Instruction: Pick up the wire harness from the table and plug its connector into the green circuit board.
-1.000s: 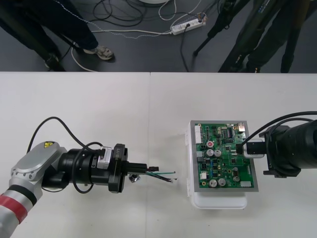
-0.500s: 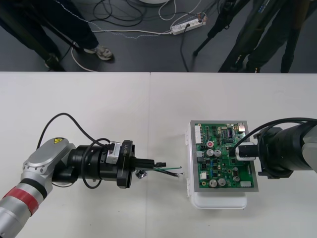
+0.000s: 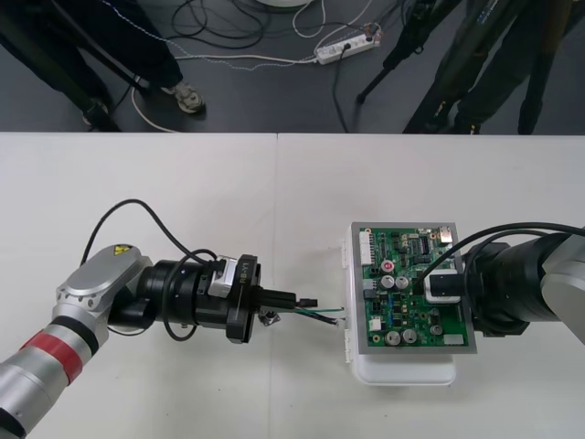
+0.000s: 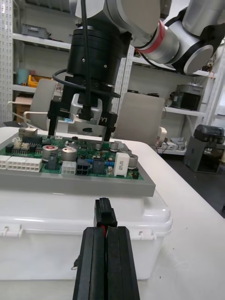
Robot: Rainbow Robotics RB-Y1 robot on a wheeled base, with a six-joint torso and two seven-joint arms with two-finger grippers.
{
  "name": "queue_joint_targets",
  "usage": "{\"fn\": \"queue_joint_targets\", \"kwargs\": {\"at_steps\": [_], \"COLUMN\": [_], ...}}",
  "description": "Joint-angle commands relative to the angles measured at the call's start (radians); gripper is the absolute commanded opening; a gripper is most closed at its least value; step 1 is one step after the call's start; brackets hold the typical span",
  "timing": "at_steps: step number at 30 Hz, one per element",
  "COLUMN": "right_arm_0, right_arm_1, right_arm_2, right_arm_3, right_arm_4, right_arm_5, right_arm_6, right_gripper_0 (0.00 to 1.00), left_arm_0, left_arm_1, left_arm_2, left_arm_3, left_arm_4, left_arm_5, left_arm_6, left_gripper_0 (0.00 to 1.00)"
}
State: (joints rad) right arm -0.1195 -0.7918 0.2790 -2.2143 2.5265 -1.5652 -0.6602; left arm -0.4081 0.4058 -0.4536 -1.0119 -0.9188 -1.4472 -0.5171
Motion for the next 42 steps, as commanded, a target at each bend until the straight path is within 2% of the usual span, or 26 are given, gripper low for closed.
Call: {"fn": "queue_joint_targets", "kwargs": {"at_steps": [1, 42], "right_arm_0": [-0.025, -0.025], "right_arm_1": [0.011, 0.011], "right_arm_2": [0.014, 0.016], "right_arm_3": [-0.013, -0.013], "right_arm_4": [0.012, 0.012], "right_arm_5": [-0.006, -0.006], "right_arm_6": [-0.033, 0.048], "right_gripper_0": [1.00, 1.00], "left_arm_0": [-0.049, -0.083], "left_arm_1": [-0.022, -0.073], "left_arm_2": [-0.050, -0.089], "left_arm_3": [-0.007, -0.008], "left_arm_4": [0.034, 0.034], "left_arm_5": [0.013, 0.156], "left_arm_6": [-0.058, -0.034], "left_gripper_0": [0.00, 0.00]}}
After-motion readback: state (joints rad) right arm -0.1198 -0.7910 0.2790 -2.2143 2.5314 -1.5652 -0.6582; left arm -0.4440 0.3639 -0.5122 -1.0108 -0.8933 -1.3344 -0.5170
